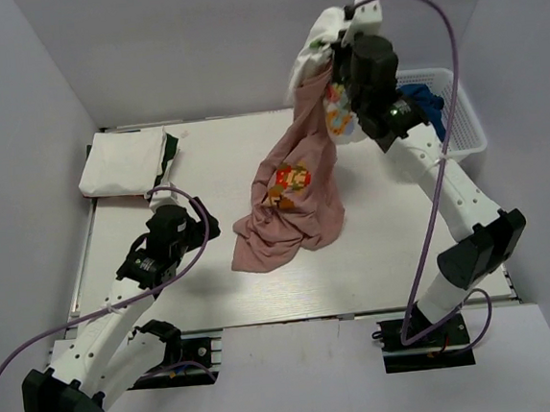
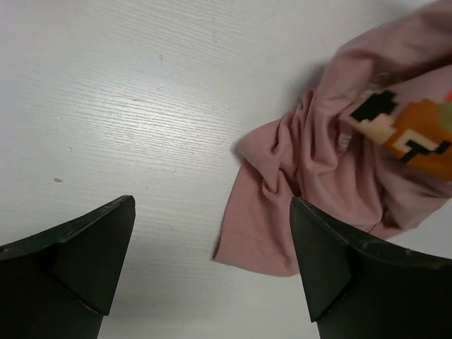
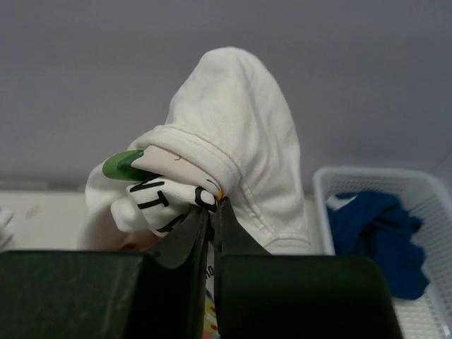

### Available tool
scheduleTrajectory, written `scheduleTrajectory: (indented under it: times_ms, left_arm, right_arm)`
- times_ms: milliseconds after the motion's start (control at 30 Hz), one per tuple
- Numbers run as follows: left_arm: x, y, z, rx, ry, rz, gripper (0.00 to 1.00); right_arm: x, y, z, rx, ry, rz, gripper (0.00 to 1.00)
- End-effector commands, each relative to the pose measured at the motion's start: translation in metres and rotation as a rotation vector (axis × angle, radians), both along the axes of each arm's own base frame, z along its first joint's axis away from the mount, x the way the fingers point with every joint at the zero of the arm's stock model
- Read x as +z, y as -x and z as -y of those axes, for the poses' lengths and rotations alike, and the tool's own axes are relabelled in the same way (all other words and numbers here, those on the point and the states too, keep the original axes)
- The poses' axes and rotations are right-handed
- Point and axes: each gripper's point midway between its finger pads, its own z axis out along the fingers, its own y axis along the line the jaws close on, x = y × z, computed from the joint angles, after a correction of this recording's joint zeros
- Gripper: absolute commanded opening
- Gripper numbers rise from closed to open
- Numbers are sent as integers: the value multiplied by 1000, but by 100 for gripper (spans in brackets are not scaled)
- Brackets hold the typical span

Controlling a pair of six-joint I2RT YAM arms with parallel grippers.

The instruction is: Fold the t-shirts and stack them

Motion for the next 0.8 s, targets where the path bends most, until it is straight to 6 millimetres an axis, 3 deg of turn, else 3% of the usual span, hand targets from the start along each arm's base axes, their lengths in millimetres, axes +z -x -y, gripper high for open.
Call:
scheduleTrajectory:
  times_ms: [0,33,67,100,133,167,233,367,467,500,567,633,700,767]
  left_arm:
    - [10,-5,-3,27,-6,24,100]
    - [10,-5,-3,27,-6,24,100]
    - [8,-4,-4,27,-10,16,100]
    - [8,-4,-4,27,-10,16,100]
    - [5,-4,-4,22,-23,7,100]
    - [7,-6,-3,22,-18,17,100]
    - [4,-6,-3,17,-30,9,100]
    - [1,-11,-6,28,-50,-3,100]
    - [-1,-14,-6,35,-65,-22,100]
    - [-4,-15,-6,35,-69,-30,100]
    - [-4,-15,-6,35,-69,-30,100]
    - [-2,-16,-5,35,-65,-22,100]
    - [-2,-16,-6,30,-72,-21,100]
    - [-2,-16,-4,21,-67,-24,100]
  right_arm:
    - [101,-7,60,-241,-40,255,0]
    - [97,-19,76,-289,-18,249,0]
    - [116,-19,87,-332,-48,315,0]
    - [112,-26,92,-356,-30,324,0]
    - [115,-33,116,-406,-33,346,0]
    - [129,-33,120,-396,-52,394,0]
    - [128,-47,133,-371,-36,396,0]
    - [127,-52,100,-115,86,400,0]
    - [139,-49,105,-127,75,419,0]
    - [130,-51,99,-89,89,377,0]
    - [143,-41,83,0,85,402,0]
    - [131,-34,69,74,89,335,0]
    - [128,-12,32,277,63,311,0]
    - [97,-1,8,418,33,198,0]
